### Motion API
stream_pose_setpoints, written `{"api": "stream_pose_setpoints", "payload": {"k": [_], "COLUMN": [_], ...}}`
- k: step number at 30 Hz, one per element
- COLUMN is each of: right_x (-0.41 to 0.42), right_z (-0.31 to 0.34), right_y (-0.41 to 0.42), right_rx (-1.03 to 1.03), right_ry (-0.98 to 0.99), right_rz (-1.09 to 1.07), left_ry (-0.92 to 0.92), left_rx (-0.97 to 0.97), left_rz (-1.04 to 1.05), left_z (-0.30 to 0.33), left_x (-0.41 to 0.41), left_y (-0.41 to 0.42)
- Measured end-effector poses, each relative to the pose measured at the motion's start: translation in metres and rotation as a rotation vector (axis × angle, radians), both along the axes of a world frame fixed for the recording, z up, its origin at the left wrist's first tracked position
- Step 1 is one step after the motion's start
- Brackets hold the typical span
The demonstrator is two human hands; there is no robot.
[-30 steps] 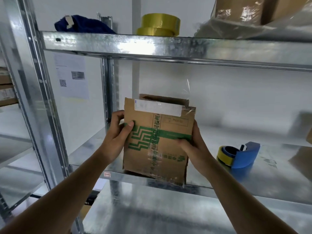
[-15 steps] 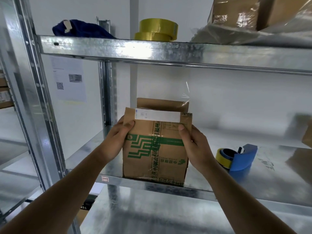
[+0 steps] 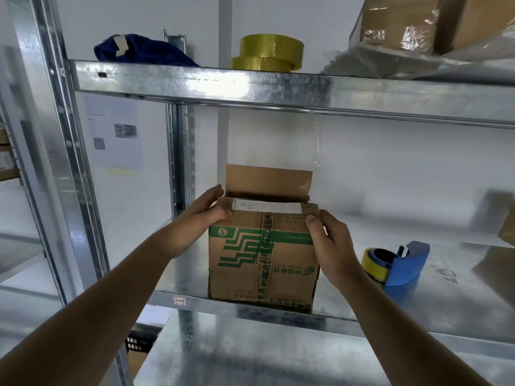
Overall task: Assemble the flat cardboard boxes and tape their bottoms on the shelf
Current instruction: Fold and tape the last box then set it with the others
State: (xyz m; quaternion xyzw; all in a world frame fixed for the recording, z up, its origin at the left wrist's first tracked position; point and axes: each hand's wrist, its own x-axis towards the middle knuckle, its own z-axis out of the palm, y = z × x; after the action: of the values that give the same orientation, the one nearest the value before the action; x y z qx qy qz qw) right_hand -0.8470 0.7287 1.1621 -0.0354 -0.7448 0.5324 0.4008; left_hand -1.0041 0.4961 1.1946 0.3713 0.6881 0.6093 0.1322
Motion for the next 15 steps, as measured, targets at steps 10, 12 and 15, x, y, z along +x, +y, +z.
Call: {"api": "stream_pose_setpoints", "payload": {"k": [10,12,15], "right_x": [0.0,0.003,0.011], "right_z": [-0.009,-0.007,-0.003], "right_y": [0.003,-0.001,-0.012], "right_rx": [-0.054,-0.007,0.037], "right_ry": [0.175,0.213,0.221], "right_rz": [0.025,0.017,-0.026], "left_ry": [0.05,0.107,0.172], "left_rx": [0.013,0.041,0.086], "left_rz": [-0.134,-0.128,-0.145], "left_z": [-0.003,-0.003,-0.008], "left_x": [0.002,0.003,0.002], "left_y": [-0.006,-0.009,-0.013]}}
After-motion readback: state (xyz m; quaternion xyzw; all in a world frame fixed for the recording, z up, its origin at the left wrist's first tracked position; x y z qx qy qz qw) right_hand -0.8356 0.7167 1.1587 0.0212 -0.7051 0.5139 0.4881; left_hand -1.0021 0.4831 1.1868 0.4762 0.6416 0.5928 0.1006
